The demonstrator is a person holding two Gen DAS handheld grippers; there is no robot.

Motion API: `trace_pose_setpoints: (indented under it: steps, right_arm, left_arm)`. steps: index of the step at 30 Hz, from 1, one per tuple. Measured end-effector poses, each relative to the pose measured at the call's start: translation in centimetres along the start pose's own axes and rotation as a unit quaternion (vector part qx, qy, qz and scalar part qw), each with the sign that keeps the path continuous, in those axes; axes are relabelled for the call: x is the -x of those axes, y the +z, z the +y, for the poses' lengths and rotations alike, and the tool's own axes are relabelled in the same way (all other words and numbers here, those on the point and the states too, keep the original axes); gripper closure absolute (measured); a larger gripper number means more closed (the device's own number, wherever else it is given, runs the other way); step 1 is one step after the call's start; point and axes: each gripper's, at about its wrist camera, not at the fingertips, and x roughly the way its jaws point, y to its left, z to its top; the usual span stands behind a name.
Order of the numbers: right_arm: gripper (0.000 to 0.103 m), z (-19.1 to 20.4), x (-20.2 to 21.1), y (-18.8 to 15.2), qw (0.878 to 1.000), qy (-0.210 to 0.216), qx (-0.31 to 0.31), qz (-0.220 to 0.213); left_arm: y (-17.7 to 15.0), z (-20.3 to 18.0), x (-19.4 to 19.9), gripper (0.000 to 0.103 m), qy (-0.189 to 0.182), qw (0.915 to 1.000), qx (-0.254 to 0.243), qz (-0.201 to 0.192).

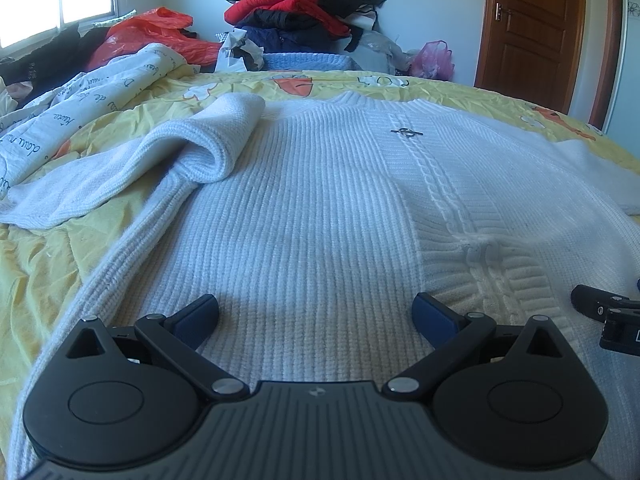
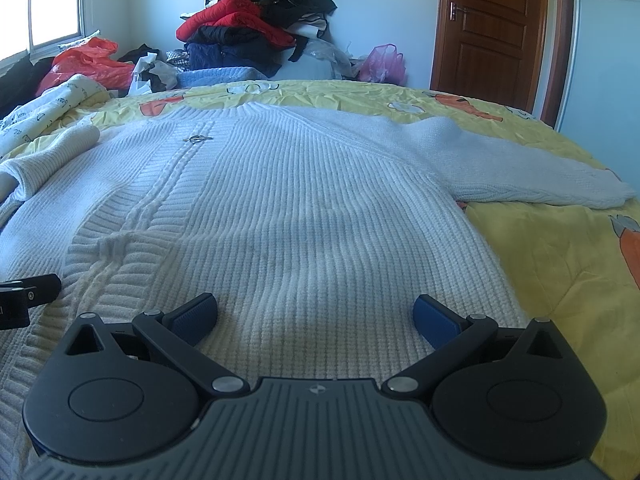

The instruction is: Fold small clothes

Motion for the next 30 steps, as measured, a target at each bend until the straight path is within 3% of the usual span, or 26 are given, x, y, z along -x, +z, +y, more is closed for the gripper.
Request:
trace_pose_setpoints:
  steps: [9,13,17,20,22,24,25,28,30]
  right_arm:
    - [0.0,0.1,0.2,0.2,1.0,0.0,0.001,0.001]
    - [0.0,-1.4,0.7,1.7,0.999,0.023,0.029,-0.008]
    - [0.0,-8.7,1.6,5.3,0.997,0.015,-0.023,-0.074]
    - [0.0,-17.0,0.6,7.7,0.991,0.009,-0.101,-0.082]
    - [0.002,-23.9,-0.7,8.6,0.976,0.012,-0.201,-0.08]
    - [0.008,-30.6,-2.0,8.3,0.944,-0.005,-0.319,-0.087]
    - [0.014,-33.8,-2.7,7.9,0.922,-0.022,-0.376,-0.089]
    - [0.027,-40.0,-4.4,6.2,0.872,-0.06,-0.475,-0.098]
    - [0.028,-42.1,-5.3,5.2,0.856,-0.071,-0.503,-0.097]
  left_arm:
    - [0.0,0.0,0.0,0.0,0.0,1.0,0.0,0.0]
    - [0.0,0.0,0.1,0.0,-0.001,1.0,0.002,-0.002]
    - [0.1,0.6,0.1,0.0,0.0,1.0,0.004,-0.003]
    - [0.2,0.6,0.1,0.0,0.0,1.0,0.004,-0.003]
    - [0.1,0.6,0.1,0.0,0.0,1.0,0.004,-0.003]
    - [0.2,0.5,0.1,0.0,0.0,1.0,0.004,-0.003]
    - [0.2,0.6,0.1,0.0,0.0,1.0,0.004,-0.003]
    - [0.2,0.6,0.1,0.0,0.001,1.0,0.004,-0.003]
    - [0.2,0.6,0.1,0.0,0.001,1.0,0.004,-0.003]
